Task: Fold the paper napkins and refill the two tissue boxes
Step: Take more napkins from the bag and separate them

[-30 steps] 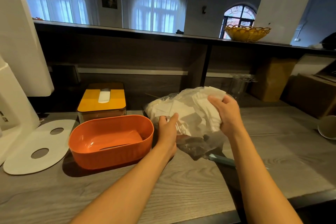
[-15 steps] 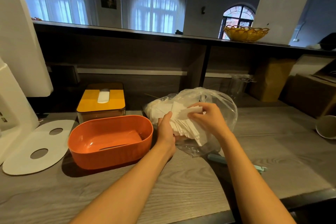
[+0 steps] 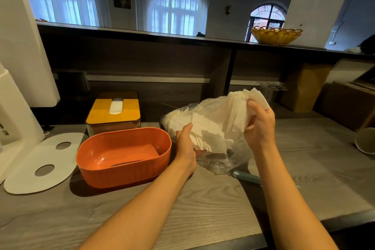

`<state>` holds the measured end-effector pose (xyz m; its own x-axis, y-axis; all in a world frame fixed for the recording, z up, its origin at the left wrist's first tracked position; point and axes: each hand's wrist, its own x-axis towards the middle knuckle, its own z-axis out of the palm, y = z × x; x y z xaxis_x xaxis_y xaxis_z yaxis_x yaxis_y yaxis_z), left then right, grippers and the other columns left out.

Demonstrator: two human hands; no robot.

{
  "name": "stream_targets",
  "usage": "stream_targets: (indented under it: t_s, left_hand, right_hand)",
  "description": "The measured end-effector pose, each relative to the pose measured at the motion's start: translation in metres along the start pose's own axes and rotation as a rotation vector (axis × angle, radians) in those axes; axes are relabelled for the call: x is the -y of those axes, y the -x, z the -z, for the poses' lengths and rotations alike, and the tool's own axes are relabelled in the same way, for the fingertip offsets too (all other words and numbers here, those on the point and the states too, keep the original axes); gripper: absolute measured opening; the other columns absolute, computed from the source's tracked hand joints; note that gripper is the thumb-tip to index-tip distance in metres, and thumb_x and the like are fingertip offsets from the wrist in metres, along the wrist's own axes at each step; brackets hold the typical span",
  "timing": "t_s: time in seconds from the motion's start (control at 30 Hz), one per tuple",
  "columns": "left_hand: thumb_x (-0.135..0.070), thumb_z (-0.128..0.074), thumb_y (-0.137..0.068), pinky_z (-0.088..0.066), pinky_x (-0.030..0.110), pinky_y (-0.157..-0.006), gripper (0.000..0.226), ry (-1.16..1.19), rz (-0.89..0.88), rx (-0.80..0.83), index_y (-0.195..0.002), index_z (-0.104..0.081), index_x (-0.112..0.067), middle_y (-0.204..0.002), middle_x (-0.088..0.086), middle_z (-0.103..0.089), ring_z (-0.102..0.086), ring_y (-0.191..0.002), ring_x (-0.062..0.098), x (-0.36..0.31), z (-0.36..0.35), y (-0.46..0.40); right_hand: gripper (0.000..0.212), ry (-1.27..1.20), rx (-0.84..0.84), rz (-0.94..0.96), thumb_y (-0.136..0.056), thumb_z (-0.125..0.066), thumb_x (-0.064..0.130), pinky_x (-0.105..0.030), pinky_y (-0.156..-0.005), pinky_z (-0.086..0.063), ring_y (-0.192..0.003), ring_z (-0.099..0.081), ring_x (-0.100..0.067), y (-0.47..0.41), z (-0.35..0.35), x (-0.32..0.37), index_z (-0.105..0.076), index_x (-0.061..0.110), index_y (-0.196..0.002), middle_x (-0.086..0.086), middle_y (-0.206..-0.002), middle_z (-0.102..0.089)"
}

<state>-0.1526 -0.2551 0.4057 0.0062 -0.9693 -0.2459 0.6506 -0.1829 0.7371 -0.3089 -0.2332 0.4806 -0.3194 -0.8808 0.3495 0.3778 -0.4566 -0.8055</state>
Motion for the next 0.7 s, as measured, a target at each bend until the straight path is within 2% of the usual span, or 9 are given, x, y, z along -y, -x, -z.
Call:
stream_targets:
  t_s: [0.1,0.2,0.27,0.33,0.4,0.47,0.53,0.6,0.7]
  left_hand:
    - [-0.044,-0.057,-0.096,-0.059,0.043,-0.077,0.042,0.027,0.008,0.007,-0.135,-0.056,-0.026,-0.121,0.005,-0.069,-0.067,-0.107,0.029,0.001,0.002,-0.001]
    - [-0.046,-0.061,-0.093,-0.06,0.041,-0.071,0.049,0.04,-0.005,0.014,-0.137,-0.056,-0.027,-0.124,0.006,-0.069,-0.068,-0.108,0.03,0.002,0.004,-0.001]
    - [-0.047,-0.066,-0.09,-0.06,0.04,-0.068,0.05,0.033,-0.026,0.025,-0.135,-0.056,-0.028,-0.126,0.007,-0.068,-0.068,-0.109,0.031,0.002,0.005,-0.002]
    - [-0.045,-0.069,-0.089,-0.061,0.044,-0.073,0.05,-0.006,-0.049,0.019,-0.133,-0.054,-0.029,-0.125,0.006,-0.066,-0.066,-0.11,0.031,0.002,0.005,-0.004]
    - [-0.044,-0.072,-0.087,-0.059,0.05,-0.085,0.056,-0.067,-0.05,0.017,-0.136,-0.05,-0.028,-0.128,0.005,-0.064,-0.065,-0.112,0.03,0.004,0.005,-0.004]
    - [-0.038,-0.073,-0.087,-0.057,0.051,-0.091,0.061,-0.152,-0.032,0.02,-0.139,-0.045,-0.026,-0.131,0.005,-0.062,-0.064,-0.113,0.029,0.004,0.003,-0.004]
    - [-0.029,-0.074,-0.089,-0.058,0.049,-0.09,0.058,-0.178,0.004,0.017,-0.137,-0.041,-0.021,-0.128,0.006,-0.062,-0.065,-0.112,0.029,0.002,0.001,-0.004]
    - [-0.026,-0.077,-0.087,-0.058,0.05,-0.091,0.055,-0.231,0.038,0.002,-0.13,-0.045,-0.016,-0.12,0.009,-0.065,-0.067,-0.107,0.03,-0.003,-0.001,-0.004]
    - [-0.021,-0.08,-0.084,-0.059,0.051,-0.088,0.046,-0.332,0.057,0.028,-0.123,-0.06,-0.006,-0.109,0.013,-0.073,-0.072,-0.098,0.031,-0.004,-0.003,-0.003]
  right_hand:
    - [0.015,0.041,-0.006,-0.047,-0.098,-0.058,0.013,-0.032,-0.067,-0.06,-0.08,-0.069,-0.016,0.001,0.0,0.002,-0.065,0.012,-0.11,-0.001,-0.09,-0.068]
    - [0.026,0.237,-0.072,-0.15,-0.095,-0.064,0.014,-0.036,-0.067,-0.06,-0.087,-0.071,-0.024,-0.002,-0.002,-0.007,-0.063,0.009,-0.121,-0.009,-0.104,-0.07]
    - [0.025,0.311,-0.087,-0.252,-0.094,-0.064,0.012,-0.038,-0.071,-0.06,-0.092,-0.07,-0.026,-0.002,-0.006,-0.021,-0.064,0.005,-0.118,-0.009,-0.107,-0.07]
    - [0.02,0.387,-0.105,-0.354,-0.095,-0.064,0.014,-0.038,-0.073,-0.058,-0.096,-0.068,-0.026,-0.002,-0.009,-0.035,-0.062,0.011,-0.115,-0.007,-0.106,-0.069]
    - [0.021,0.451,-0.133,-0.451,-0.096,-0.061,0.016,-0.035,-0.068,-0.055,-0.09,-0.065,-0.024,-0.003,-0.011,-0.046,-0.059,0.016,-0.117,-0.006,-0.1,-0.067]
    - [0.024,0.522,-0.12,-0.523,-0.093,-0.06,0.013,-0.032,-0.062,-0.052,-0.08,-0.064,-0.021,-0.003,-0.012,-0.053,-0.06,0.011,-0.117,-0.007,-0.094,-0.066]
    - [0.031,0.587,-0.059,-0.531,-0.09,-0.063,0.007,-0.034,-0.067,-0.054,-0.085,-0.066,-0.022,-0.002,-0.012,-0.056,-0.06,0.008,-0.121,-0.009,-0.099,-0.068]
    - [0.031,0.571,-0.02,-0.523,-0.09,-0.063,0.0,-0.036,-0.075,-0.056,-0.091,-0.067,-0.025,0.0,-0.012,-0.054,-0.06,0.007,-0.12,-0.009,-0.102,-0.068]
    - [0.024,0.467,0.001,-0.565,-0.09,-0.06,-0.006,-0.039,-0.073,-0.057,-0.087,-0.067,-0.027,0.003,-0.013,-0.043,-0.062,0.01,-0.107,-0.011,-0.097,-0.068]
